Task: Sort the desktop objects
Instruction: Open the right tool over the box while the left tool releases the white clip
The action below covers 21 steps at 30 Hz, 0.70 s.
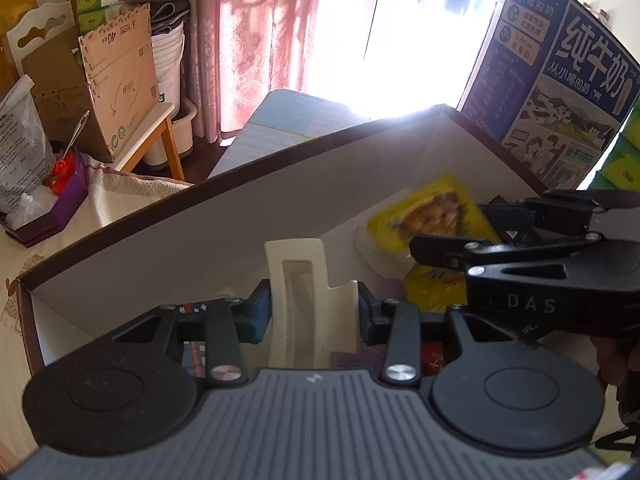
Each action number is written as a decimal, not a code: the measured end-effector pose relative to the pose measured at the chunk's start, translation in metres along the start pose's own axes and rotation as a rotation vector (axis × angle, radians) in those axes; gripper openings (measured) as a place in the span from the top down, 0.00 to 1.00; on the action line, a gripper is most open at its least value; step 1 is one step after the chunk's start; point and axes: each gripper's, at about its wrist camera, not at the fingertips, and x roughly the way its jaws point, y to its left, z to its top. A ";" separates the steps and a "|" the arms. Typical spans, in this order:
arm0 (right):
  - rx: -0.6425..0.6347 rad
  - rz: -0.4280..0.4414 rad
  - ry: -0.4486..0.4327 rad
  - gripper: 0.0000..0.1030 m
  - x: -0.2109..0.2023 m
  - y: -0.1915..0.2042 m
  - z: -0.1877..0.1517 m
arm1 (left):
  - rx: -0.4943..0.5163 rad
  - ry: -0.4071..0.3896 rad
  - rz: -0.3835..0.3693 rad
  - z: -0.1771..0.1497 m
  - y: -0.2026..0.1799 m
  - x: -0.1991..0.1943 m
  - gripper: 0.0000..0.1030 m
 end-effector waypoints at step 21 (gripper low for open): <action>0.014 0.001 0.025 0.22 -0.032 -0.007 -0.020 | 0.008 0.031 -0.042 -0.018 -0.010 -0.011 0.65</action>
